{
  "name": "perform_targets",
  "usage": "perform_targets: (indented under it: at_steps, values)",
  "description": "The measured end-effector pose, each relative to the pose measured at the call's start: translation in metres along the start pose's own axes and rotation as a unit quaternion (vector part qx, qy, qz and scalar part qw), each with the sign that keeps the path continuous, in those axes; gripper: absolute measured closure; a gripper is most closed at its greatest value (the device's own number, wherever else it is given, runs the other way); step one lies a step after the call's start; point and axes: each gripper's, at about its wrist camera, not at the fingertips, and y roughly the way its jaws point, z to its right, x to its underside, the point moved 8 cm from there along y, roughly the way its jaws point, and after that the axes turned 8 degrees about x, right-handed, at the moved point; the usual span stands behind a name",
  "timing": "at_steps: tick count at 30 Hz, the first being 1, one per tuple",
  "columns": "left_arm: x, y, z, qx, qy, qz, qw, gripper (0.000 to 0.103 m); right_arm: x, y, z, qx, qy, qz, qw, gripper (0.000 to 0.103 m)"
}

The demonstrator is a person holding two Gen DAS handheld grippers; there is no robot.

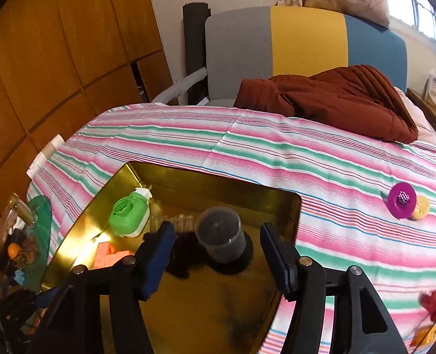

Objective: Organize rigid objects
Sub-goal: 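Lower the clear canister into the tray beside the peg stand, open right gripper, then move the right tool over the bed toward the red cylinder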

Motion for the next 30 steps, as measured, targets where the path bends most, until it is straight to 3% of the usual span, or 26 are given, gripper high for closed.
perform_targets:
  at_steps: [10,15,18,23,26,30]
  values:
    - [0.002,-0.002,0.013,0.002,0.014,0.001,0.9999,0.06,0.013,-0.037,0.025,-0.009,0.027,0.009,1.0,0.041]
    - [0.002,-0.005,0.021,0.004,0.024,0.001,0.9997,0.06,0.0,-0.07,0.05,0.004,0.032,0.031,0.999,0.041]
    - [0.003,-0.006,0.026,0.005,0.027,0.002,0.9996,0.06,-0.02,-0.103,0.077,0.025,0.034,0.064,0.997,0.04]
    - [0.005,-0.009,0.037,0.013,0.036,0.003,0.9992,0.06,-0.049,-0.158,0.126,0.082,0.036,0.128,0.988,0.026]
    - [0.006,-0.011,0.044,0.017,0.045,0.004,0.9988,0.06,-0.05,-0.171,0.166,0.136,0.041,0.132,0.981,0.025]
    - [0.007,-0.011,0.053,0.021,0.051,0.002,0.9985,0.06,-0.027,-0.163,0.238,0.178,0.124,0.102,0.971,0.025]
